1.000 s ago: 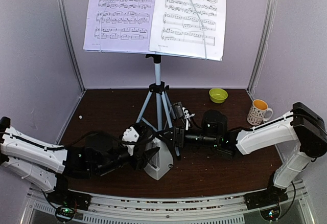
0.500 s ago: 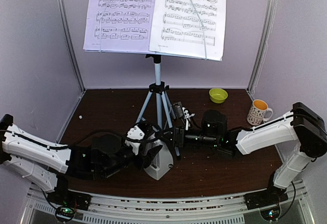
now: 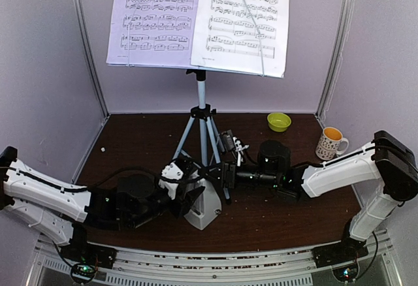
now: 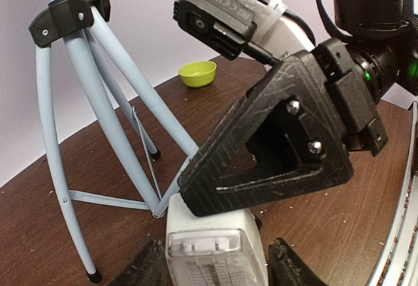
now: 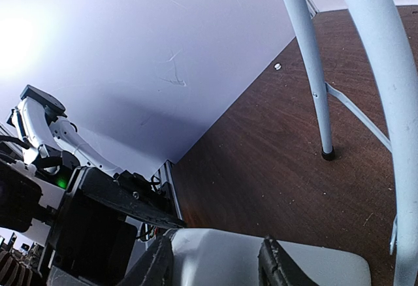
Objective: Set up the instrument practice props
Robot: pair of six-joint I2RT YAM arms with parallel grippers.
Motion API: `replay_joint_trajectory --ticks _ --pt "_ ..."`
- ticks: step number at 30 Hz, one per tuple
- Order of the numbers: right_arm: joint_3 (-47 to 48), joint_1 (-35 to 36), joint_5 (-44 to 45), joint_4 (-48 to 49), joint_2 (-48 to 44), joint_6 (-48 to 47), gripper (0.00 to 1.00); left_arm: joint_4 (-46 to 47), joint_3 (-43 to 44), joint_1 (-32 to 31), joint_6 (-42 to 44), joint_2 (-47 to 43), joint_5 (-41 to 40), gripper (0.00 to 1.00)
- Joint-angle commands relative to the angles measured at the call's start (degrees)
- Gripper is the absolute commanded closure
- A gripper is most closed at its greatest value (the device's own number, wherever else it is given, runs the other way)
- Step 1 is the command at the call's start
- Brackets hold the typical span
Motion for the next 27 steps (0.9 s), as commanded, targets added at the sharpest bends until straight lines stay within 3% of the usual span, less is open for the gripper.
replay_joint_trajectory --ticks 1,7,14,27 --pt "-4.56 -0.24 4.42 -21.34 4.9 -2.8 0.56 -0.03 2.1 0.68 -0.08 1.6 0.58 0.47" --pt "-5.05 -0.23 4.78 -21.15 4.8 -2.62 0.56 -0.94 2.21 0.89 -0.97 1.8 0.83 0.49" --pt "-5.04 -0.26 5.07 -21.36 5.11 -2.74 0.56 0.65 1.03 0.89 0.1 -0.08 1.11 0.62" --pt "-5.98 -1.22 4.38 -20.47 8.26 -1.08 0.56 6.18 -0.87 -0.33 12.66 1.33 4.59 0.81"
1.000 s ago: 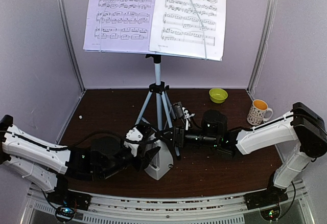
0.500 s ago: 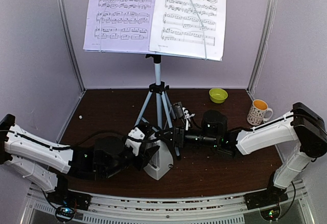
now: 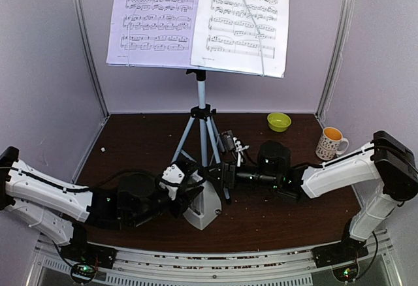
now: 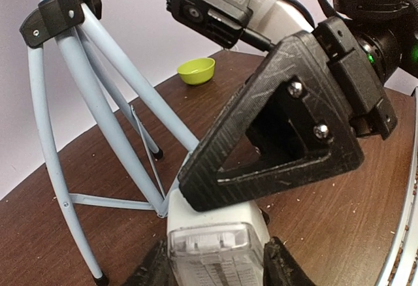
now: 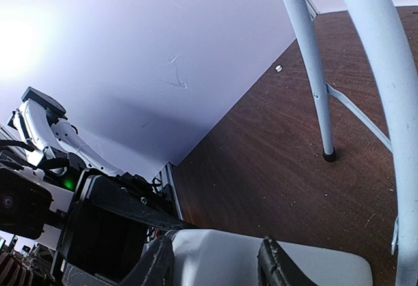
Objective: Set up the instrument practice props
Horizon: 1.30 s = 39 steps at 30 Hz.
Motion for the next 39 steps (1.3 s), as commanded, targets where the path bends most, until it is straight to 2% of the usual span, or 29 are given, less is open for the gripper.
replay_joint_trajectory --ticks 1,7,15,19,22,26,32,36,39 --pt "-5.86 -1.53 3.72 -21.27 7.44 -1.35 0.56 5.73 -0.34 -1.7 9.09 0.42 1.95 0.81" --pt "-6.37 -1.72 3.58 -21.67 7.58 -2.09 0.57 11.71 -6.52 -1.76 5.58 -3.83 -1.44 0.82" --pt "-6.19 -1.74 3.75 -22.34 7.68 -2.72 0.57 14.74 -12.38 -1.76 2.04 -8.74 -2.26 0.82" --pt "-6.11 -1.79 3.63 -22.32 6.64 -3.16 0.56 12.95 -12.56 -1.57 0.17 -11.9 -3.9 0.82" --pt "-6.04 -1.77 2.46 -21.7 5.48 -3.34 0.55 4.6 -11.59 0.65 -4.98 -17.01 -6.76 0.82" --pt "-5.47 -1.42 1.38 -21.71 4.04 -3.93 0.51 -15.55 -8.66 7.58 -14.27 -24.32 -9.67 0.81" --pt "-4.53 -1.07 -0.21 -21.39 2.2 -4.59 0.42 -38.56 -5.81 24.59 -24.98 -32.55 -4.01 0.8" --pt "-3.61 -0.86 -1.62 -20.45 1.99 -4.31 0.37 -42.95 -5.2 35.63 -25.86 -32.4 3.94 0.79" --pt "-2.82 -0.76 -2.36 -20.13 1.81 -4.22 0.33 -43.5 -3.43 43.77 -25.04 -27.29 11.42 0.77"
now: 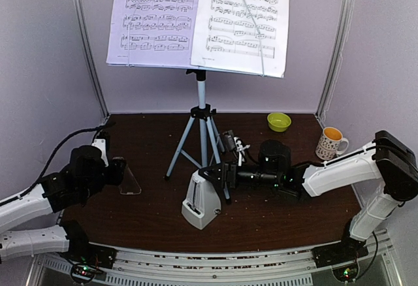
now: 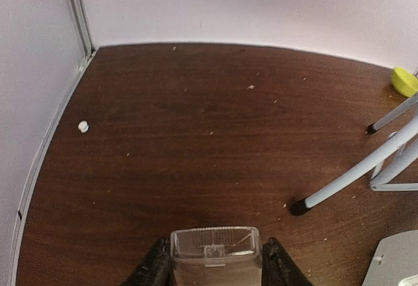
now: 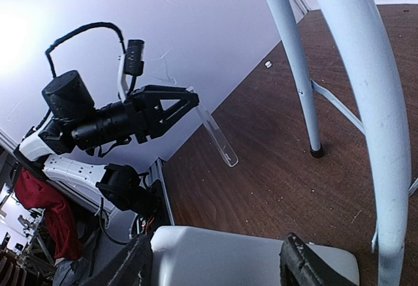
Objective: Set up the instrument practice props
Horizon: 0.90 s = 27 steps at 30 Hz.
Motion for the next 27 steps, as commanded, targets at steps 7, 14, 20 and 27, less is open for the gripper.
replay_joint_trajectory --ticks 7,14,20,27 --pt "-0.75 -0.06 -1.35 -19.85 1.94 -3.55 0.24 -5.03 11.58 14.34 1.16 23.96 14.58 0.71" --pt "0.31 -0.02 -1.26 -20.4 -0.13 -3.64 0.18 -1.92 18.86 15.83 2.55 38.47 15.79 0.71" --pt "1.92 -0.07 -1.37 -21.92 -2.22 -4.12 0.16 -2.18 23.42 16.49 3.58 46.23 15.14 0.69" --pt "3.6 -0.05 -1.63 -23.72 -5.15 -4.43 0.14 -2.86 25.27 17.12 4.6 47.63 14.11 0.45"
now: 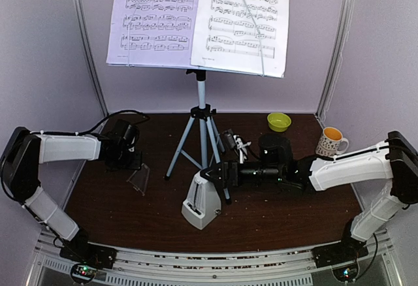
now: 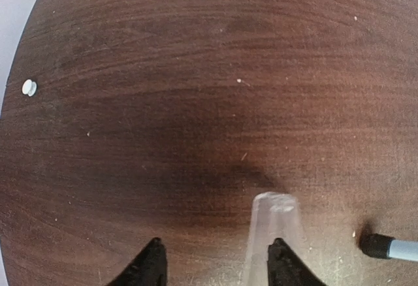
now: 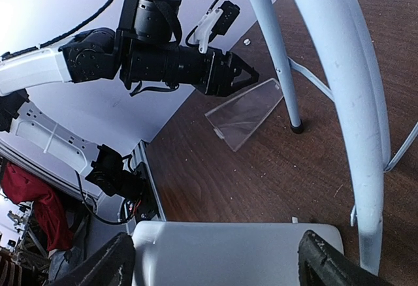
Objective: Set up the instrument practice props
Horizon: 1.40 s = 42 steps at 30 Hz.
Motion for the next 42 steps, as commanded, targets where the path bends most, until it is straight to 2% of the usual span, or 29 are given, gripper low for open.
replay_joint_trajectory --ticks 1,4,8,13,18,21,26,30,33,42 --pt "0.44 0.23 -1.51 -9.77 -1.27 -2.45 0.13 0.97 2.07 0.64 1.3 -0.12 -0.63 0.41" --pt "1.36 0.26 -2.12 -10.39 -2.51 -2.27 0.12 0.64 1.95 0.68 1.37 -1.13 -0.31 0.34" --pt "2.51 0.3 -2.45 -11.48 -4.7 -2.28 0.06 2.62 -0.9 0.68 1.39 -6.2 1.35 0.3" --pt "3.47 0.37 -3.0 -12.53 -7.43 -2.14 0.03 8.05 -8.03 -0.13 2.83 -16.43 6.44 0.31" --pt "3.05 0.35 -1.76 -15.5 -10.44 -2.56 0.04 12.68 -14.33 -3.32 3.04 -23.36 10.04 0.36" --pt "-0.35 0.37 0.35 -17.85 -13.26 -2.75 0.11 16.32 -17.84 -6.91 3.94 -26.19 11.55 0.39" --pt "-8.22 0.92 4.42 -18.26 -14.53 -1.17 0.33 26.82 -23.41 -14.44 5.4 -27.67 16.65 0.47" --pt "-10.75 2.12 6.62 -16.8 -11.22 -0.29 0.51 31.49 -23.32 -19.62 5.27 -21.7 17.34 0.55" --pt "-9.91 3.04 7.43 -15.65 -6.76 -0.09 0.59 33.36 -21.47 -22.75 5.15 -15.82 15.72 0.59" --pt "-4.76 3.39 9.48 -14.73 0.77 -0.9 0.71 40.8 -20.07 -27.87 4.64 -7.07 15.46 0.63"
